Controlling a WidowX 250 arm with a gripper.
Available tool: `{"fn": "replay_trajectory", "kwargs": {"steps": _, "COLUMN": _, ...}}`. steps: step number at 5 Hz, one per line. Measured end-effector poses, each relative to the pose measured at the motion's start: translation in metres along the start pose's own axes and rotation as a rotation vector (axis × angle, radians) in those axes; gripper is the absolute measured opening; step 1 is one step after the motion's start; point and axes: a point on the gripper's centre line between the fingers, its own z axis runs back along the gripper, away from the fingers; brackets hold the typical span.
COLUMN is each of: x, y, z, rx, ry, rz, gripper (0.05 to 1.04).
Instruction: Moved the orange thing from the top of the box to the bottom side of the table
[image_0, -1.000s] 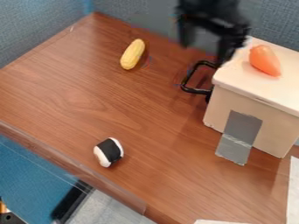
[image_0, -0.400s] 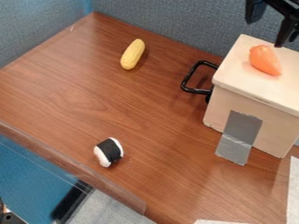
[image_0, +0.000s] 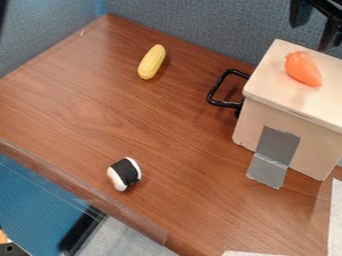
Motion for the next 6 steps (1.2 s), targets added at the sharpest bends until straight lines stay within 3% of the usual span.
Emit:
{"fn": "replay_trajectory", "kwargs": {"steps": 2, "x": -0.003, "y": -0.007, "z": -0.017, "rx": -0.058, "ry": 0.042, "rz": -0.037, "gripper": 1.0}}
{"fn": "replay_trajectory", "kwargs": {"steps": 4, "x": -0.024, "y": -0.017, "z": -0.037, "rx": -0.109, "ry": 0.114, "rz": -0.036, "gripper": 1.0}}
{"fn": "replay_trajectory", "kwargs": {"steps": 5, "x": -0.03, "y": -0.018, "z": -0.027, "rx": -0.111, "ry": 0.108, "rz": -0.029, "gripper": 0.999}}
{"fn": "replay_trajectory", "kwargs": {"steps": 6, "x": -0.039, "y": -0.015, "z": -0.032, "rx": -0.116, "ry": 0.128, "rz": -0.005, "gripper": 1.0}}
